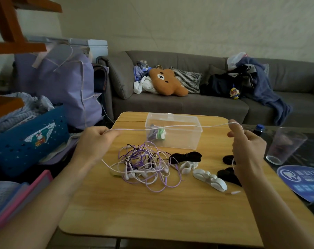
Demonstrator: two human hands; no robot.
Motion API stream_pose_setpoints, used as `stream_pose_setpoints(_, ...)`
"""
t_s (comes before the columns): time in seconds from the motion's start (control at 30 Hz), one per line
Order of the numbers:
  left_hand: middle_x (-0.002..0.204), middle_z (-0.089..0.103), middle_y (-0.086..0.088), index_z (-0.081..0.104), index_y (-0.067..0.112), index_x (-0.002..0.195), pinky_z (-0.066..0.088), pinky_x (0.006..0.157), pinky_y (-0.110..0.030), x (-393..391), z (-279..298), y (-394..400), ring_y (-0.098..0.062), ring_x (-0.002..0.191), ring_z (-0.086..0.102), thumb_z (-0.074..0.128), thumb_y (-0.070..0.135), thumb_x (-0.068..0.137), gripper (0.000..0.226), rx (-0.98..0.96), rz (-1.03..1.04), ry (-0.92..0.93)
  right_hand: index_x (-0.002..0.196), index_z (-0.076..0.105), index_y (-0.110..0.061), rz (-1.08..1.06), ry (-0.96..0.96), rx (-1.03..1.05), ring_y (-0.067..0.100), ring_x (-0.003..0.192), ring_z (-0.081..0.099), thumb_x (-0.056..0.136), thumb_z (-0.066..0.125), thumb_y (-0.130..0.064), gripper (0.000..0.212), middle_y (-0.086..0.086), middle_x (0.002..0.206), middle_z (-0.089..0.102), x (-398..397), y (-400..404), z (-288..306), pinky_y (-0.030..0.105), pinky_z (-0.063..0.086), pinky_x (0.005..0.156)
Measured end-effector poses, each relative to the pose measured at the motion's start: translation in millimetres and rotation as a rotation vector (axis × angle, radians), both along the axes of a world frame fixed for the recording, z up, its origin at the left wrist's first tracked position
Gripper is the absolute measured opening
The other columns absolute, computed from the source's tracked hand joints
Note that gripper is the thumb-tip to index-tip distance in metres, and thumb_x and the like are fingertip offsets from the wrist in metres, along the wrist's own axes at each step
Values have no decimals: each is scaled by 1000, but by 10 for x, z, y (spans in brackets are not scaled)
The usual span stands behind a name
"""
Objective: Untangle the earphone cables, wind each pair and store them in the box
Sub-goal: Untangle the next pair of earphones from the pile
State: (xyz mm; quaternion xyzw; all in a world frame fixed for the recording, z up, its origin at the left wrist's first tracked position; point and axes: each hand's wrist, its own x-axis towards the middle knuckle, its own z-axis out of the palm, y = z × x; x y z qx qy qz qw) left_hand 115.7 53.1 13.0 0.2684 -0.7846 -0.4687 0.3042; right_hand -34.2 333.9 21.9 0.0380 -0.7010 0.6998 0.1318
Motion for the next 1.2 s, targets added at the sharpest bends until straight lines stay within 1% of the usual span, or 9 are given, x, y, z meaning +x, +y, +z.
stream_pose_setpoints(0.17,49,30,6,50,12,67,17,40,-21,10,135,200,-10,42,24,58,17,79,16,285,-322,119,94,69,-14,408,-41,143,10,60,41,91,61,-14,8,-7,64,50,99,-71,27,23,37,56)
stream_pose_setpoints(0.4,55,49,-1,62,17,78,34,45,-25,8,92,818,-15,49,41,56,35,94,25,116,-542,189,118,64,-24,1045,118,361,15,63,45,76,75,-42,47,1,71,52,487,-382,43,27,38,56)
stream_pose_setpoints(0.5,52,54,3,65,10,87,32,40,-19,-21,21,938,-10,40,42,60,38,89,28,74,-503,222,96,66,-15,1014,188,453,30,64,51,80,76,-53,43,11,74,62,567,-424,21,44,44,61)
stream_pose_setpoints(0.63,53,56,-3,55,8,102,30,37,-16,-32,20,865,-7,35,40,62,28,92,23,119,-496,192,78,61,-10,814,239,514,10,53,46,92,60,-43,36,-4,59,55,523,-357,47,29,39,54)
stream_pose_setpoints(0.83,64,58,1,65,10,91,43,54,-21,-12,-117,761,-10,56,52,49,13,103,20,74,-736,-99,72,55,-12,436,101,-230,13,60,50,105,43,-21,37,1,67,57,307,-211,49,29,42,58)
stream_pose_setpoints(0.97,78,71,-2,60,18,87,50,81,-39,-47,-190,778,-20,84,66,47,14,103,22,-116,-793,-199,74,53,-12,506,14,-668,22,73,66,108,35,-25,40,8,75,66,386,-264,117,38,57,77)
stream_pose_setpoints(1.03,72,68,0,59,22,84,51,81,-41,-58,-248,736,-25,81,67,48,16,103,23,-141,-782,-237,71,48,-15,565,-61,-792,20,57,59,108,35,-29,41,6,68,60,393,-243,176,35,56,62)
stream_pose_setpoints(1.13,62,62,3,66,24,82,50,66,-42,-73,-287,629,-15,60,58,58,28,99,19,-161,-684,-202,66,42,-18,537,-16,-622,11,43,28,107,37,-29,43,-1,56,37,379,-194,202,23,26,42)
stream_pose_setpoints(1.2,62,64,4,71,19,84,49,61,-37,-74,-226,601,-15,56,58,64,31,95,18,-236,-587,-131,67,41,-17,481,185,-297,11,44,28,106,40,-27,40,-3,54,35,401,-167,179,25,24,41)
